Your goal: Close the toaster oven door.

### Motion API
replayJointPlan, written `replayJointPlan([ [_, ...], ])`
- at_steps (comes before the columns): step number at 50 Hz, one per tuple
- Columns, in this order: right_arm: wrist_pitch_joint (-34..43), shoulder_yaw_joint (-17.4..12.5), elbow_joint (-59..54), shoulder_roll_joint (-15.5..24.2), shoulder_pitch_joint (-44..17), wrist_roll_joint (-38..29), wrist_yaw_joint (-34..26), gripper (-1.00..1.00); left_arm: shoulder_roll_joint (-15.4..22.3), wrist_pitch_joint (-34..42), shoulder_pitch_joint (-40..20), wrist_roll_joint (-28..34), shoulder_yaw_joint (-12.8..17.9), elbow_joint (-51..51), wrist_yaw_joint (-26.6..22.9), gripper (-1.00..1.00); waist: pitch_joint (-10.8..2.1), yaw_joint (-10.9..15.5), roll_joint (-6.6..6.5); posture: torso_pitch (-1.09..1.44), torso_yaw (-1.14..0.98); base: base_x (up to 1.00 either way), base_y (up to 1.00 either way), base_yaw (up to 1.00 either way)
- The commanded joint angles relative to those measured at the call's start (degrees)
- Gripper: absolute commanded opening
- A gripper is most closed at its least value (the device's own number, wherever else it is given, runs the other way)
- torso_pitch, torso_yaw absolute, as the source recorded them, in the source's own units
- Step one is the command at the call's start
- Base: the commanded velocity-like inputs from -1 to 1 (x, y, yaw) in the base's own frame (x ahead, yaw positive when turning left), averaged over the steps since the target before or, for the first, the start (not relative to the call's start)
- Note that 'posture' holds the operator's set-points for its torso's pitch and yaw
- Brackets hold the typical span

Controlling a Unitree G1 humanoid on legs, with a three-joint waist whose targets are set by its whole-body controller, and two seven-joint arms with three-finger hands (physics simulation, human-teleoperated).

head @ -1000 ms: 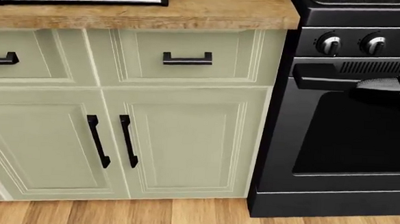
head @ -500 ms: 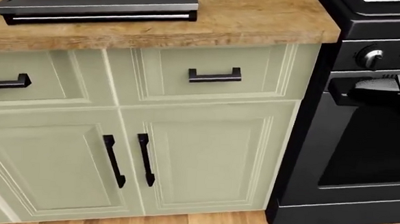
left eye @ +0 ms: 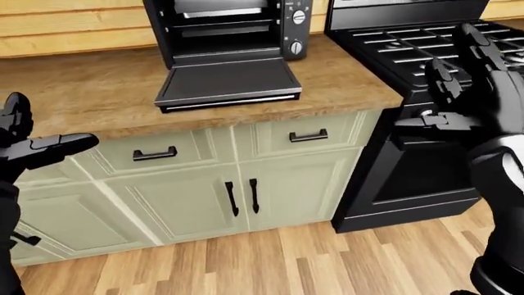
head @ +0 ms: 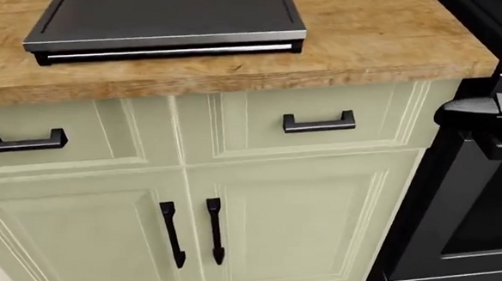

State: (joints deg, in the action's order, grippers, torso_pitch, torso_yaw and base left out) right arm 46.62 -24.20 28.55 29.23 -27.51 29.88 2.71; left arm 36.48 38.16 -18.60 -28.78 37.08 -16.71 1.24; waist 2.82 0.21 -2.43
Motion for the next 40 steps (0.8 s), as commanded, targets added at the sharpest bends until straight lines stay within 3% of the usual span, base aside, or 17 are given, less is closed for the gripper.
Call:
replayJointPlan([
  [1, -1.95, -1.59, 2.01, 1.33, -1.88, -0.1, 0.57, 1.0, 1.38, -1.84, -1.59, -0.44, 0.63, -2.11, -0.28, 1.0, -1.06, -0.22, 0.22, 0.0, 0.0, 0.16, 0.3, 0.0],
  [5, -1.38, -1.78, 2.55, 1.5, -1.94, 0.44, 0.97, 1.0, 1.58, -2.0, -1.58, -0.45, 0.78, -1.88, -0.32, 1.0, -0.67, 0.03, 2.46, 0.0, 0.0, 0.17, 0.31, 0.0],
  [8, -2.09, -1.75, 1.99, 1.49, -1.7, 0.25, 0.75, 1.0, 1.7, -2.1, -1.62, -0.44, 0.75, -1.83, -0.29, 1.0, -1.05, 0.27, 5.58, 0.0, 0.0, 0.17, 0.31, 0.0],
  [10, -2.08, -1.79, 1.94, 1.58, -1.73, 0.31, 0.81, 1.0, 1.73, -2.03, -1.59, -0.45, 0.76, -2.01, -0.21, 1.0, -1.12, -0.34, 4.33, 0.0, 0.0, 0.16, 0.3, 0.0],
  [12, -2.23, -1.81, 1.9, 1.57, -1.59, 0.32, 0.81, 1.0, 1.69, -2.01, -1.51, -0.45, 0.77, -2.11, -0.2, 1.0, -1.37, -0.39, 5.11, 0.0, 0.0, 0.17, 0.27, 0.0],
  [15, -2.09, -1.94, 2.08, 1.65, -1.51, 0.47, 0.84, 1.0, 1.8, -1.89, -1.54, -0.55, 0.95, -2.13, -0.23, 1.0, -1.32, -0.63, 3.48, 0.0, 0.0, 0.17, 0.23, 0.0],
  [18, -2.09, -1.95, 2.08, 1.7, -1.54, 0.57, 0.85, 1.0, 1.84, -1.85, -1.54, -0.58, 0.93, -2.21, -0.2, 1.0, -0.61, -1.11, 0.7, 0.0, 0.0, 0.16, 0.22, 0.0],
  [20, -1.95, -2.24, 1.88, 1.72, -1.69, 1.02, 1.1, 1.0, 1.92, -1.84, -1.61, -0.59, 0.93, -2.16, -0.21, 1.0, -2.07, -1.04, -3.74, 0.0, 0.0, 0.16, 0.21, 0.0],
  [21, -2.19, -2.28, 1.6, 1.82, -1.7, 1.01, 1.1, 1.0, 1.95, -1.94, -1.65, -0.54, 0.9, -2.05, -0.22, 1.0, -1.56, -0.7, -1.53, 0.0, 0.0, 0.18, 0.16, 0.0],
  [22, -2.1, -2.41, 1.46, 1.91, -1.83, 1.26, 1.25, 1.0, 2.0, -1.93, -1.67, -0.55, 0.94, -2.03, -0.23, 1.0, -1.05, -0.8, -2.41, 0.0, 0.0, 0.16, 0.1, 0.0],
  [24, -2.23, -2.24, 1.53, 2.01, -1.66, 1.29, 1.32, 1.0, 1.99, -1.89, -1.64, -0.58, 0.94, -2.13, -0.2, 1.0, -1.62, -0.23, -2.01, 0.0, 0.0, 0.17, 0.02, 0.0],
  [28, -2.48, -2.04, 1.51, 2.01, -1.55, 1.26, 1.33, 1.0, 2.16, -1.79, -1.72, -0.68, 1.07, -2.1, -0.23, 1.0, -1.21, 0.11, -0.77, 0.0, 0.0, 0.17, 0.0, 0.0],
  [34, -2.51, -2.05, 1.57, 1.91, -1.5, 1.42, 1.48, 1.0, 2.15, -2.07, -1.63, -0.57, 1.04, -1.94, -0.29, 1.0, -1.29, 0.53, 2.29, 0.0, 0.0, 0.17, 0.0, 0.0],
  [37, -2.61, -1.97, 1.64, 1.86, -1.27, 1.37, 1.4, 1.0, 2.25, -1.96, -1.68, -0.58, 1.07, -1.92, -0.26, 1.0, -1.73, 0.89, 5.09, 0.0, 0.0, 0.16, 0.0, 0.0],
  [38, -2.7, -1.99, 1.56, 1.83, -1.28, 1.34, 1.37, 1.0, 2.27, -1.88, -1.69, -0.64, 1.12, -1.98, -0.23, 1.0, -2.26, 1.19, 5.31, 0.0, 0.0, 0.16, 0.0, 0.0],
  [39, -2.53, -2.06, 1.65, 1.89, -1.35, 1.44, 1.41, 1.0, 2.31, -1.83, -1.74, -0.68, 1.15, -1.97, -0.2, 1.0, -1.59, 0.54, 4.03, 0.0, 0.0, 0.16, 0.0, 0.0],
  [40, -2.36, -2.09, 1.78, 1.92, -1.4, 1.55, 1.47, 1.0, 2.39, -1.74, -1.77, -0.71, 1.19, -2.04, -0.13, 1.0, -1.24, 0.34, 4.44, 0.0, 0.0, 0.17, 0.0, 0.0],
])
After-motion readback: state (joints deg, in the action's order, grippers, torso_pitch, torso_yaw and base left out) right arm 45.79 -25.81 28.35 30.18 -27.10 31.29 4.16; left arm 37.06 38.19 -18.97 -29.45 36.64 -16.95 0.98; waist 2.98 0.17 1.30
